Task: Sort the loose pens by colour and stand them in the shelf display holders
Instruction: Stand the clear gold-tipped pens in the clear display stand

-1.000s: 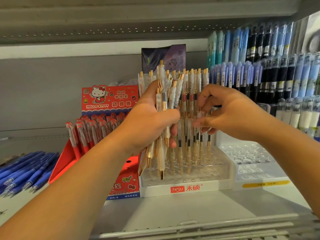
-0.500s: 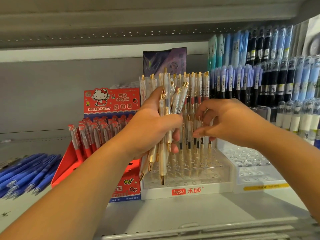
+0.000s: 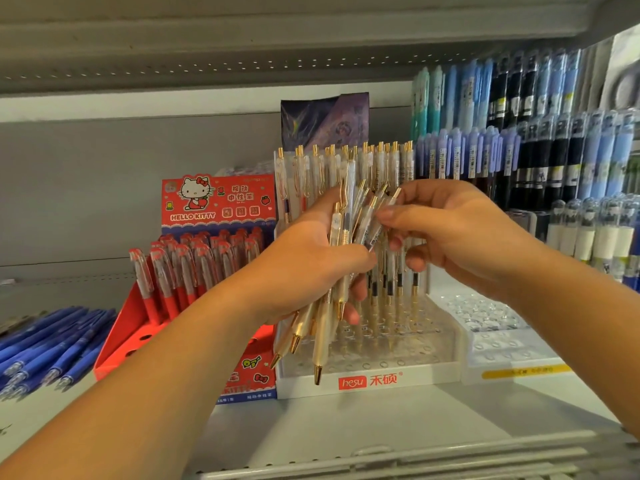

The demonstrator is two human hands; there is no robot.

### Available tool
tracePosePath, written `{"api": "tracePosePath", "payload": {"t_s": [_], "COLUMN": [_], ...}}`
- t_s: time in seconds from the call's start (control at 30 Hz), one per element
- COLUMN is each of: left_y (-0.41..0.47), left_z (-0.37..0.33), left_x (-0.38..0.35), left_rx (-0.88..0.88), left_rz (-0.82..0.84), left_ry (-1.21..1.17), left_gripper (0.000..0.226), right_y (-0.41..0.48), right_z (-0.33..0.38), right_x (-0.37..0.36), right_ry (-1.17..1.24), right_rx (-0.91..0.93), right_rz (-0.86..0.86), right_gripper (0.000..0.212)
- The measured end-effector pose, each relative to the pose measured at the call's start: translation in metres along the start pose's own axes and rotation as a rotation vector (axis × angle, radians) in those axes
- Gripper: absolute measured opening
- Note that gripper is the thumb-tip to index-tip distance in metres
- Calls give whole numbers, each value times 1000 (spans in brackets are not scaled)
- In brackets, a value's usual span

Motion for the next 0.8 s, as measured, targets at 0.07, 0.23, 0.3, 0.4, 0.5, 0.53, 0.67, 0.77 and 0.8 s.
{"api": "tracePosePath", "payload": {"t_s": [0.07,0.23,0.3,0.4,0.5,0.53,0.67,0.77,0.8], "left_y": [2,2,4,6,6,7,6,5,5], "left_z": [1,4,6,9,12,13,10,9,10], "left_x": [1,4,6,8,9,10,8,9,9], "left_rx": [37,63,62,60,74,67,41,55,55], "left_rz": [-15,14,-12,-69,-136,-147,-141,-147,-136], "left_ry": [9,-140,-141,-104,-11,39,18,7,-1], "left_gripper": [83,63,72,84,85,84,83,88,87], "right_y": [1,3,3,5,6,5,4,5,5], "right_z": [0,0,0,4,11,13,12,6,4], "right_x": [1,1,0,7,18,21,23,21,21], "right_ry": [75,197,250,403,387,322,-16,-228,-282], "right_rx": [-35,-56,-49,-14,80,120,229,246,247], "right_rz": [3,-35,-52,-134,-264,-301,-320,-272,-267], "right_gripper": [14,7,7,11,18,20,32,26,26]}}
Point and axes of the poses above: each hand's wrist, its own y-axis towards the middle knuckle, its own x-axis out of the back of the hand, z = x × y, the point moved 2 cm from there along y, towards the middle knuckle, and after that the axes turned 11 degrees about y, right-handed, at the moved point
